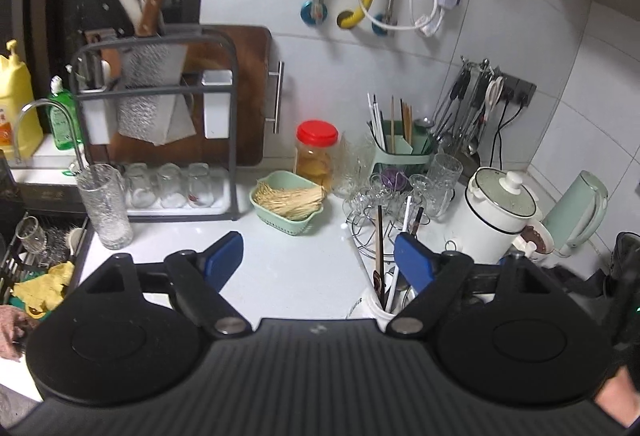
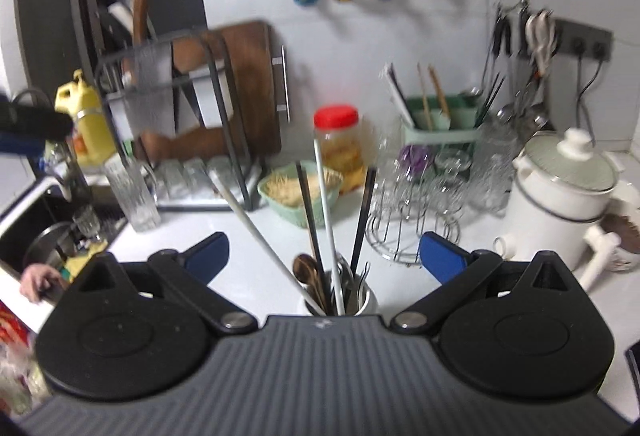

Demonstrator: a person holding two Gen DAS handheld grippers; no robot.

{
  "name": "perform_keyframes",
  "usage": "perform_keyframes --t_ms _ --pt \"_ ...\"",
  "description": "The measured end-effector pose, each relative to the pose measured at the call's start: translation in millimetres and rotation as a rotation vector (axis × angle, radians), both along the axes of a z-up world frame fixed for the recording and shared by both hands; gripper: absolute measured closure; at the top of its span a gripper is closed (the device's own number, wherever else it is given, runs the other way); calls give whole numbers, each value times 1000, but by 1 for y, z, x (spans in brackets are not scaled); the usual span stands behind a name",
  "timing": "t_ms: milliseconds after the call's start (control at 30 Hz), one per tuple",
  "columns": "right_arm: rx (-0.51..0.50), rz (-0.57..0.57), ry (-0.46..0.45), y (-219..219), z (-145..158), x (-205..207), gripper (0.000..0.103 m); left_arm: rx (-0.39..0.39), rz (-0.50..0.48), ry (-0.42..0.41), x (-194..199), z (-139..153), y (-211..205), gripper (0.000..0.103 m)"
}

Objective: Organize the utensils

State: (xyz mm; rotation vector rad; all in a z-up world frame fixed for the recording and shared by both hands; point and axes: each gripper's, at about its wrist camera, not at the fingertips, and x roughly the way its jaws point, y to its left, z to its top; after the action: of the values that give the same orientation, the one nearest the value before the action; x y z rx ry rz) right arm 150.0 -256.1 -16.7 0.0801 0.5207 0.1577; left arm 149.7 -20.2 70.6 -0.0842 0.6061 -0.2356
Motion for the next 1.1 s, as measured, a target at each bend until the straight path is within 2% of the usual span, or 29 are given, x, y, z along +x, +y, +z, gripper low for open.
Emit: perform_keyframes --t_ms 167,367,633,833,1100 --pt "-10 -24 -87 5 33 -48 0 26 3 -48 -42 5 7 9" --pt "19 -35 -117 6 45 -98 0 25 4 -46 -84 -2 8 5" --pt "51 -73 -122 3 41 -141 0 49 12 -16 -121 -20 2 4" --pt "64 -85 -110 -3 34 -162 0 78 23 7 -134 -31 -4 4" --pt "52 -76 -76 -5 24 -181 0 76 41 45 -147 -44 -6 4"
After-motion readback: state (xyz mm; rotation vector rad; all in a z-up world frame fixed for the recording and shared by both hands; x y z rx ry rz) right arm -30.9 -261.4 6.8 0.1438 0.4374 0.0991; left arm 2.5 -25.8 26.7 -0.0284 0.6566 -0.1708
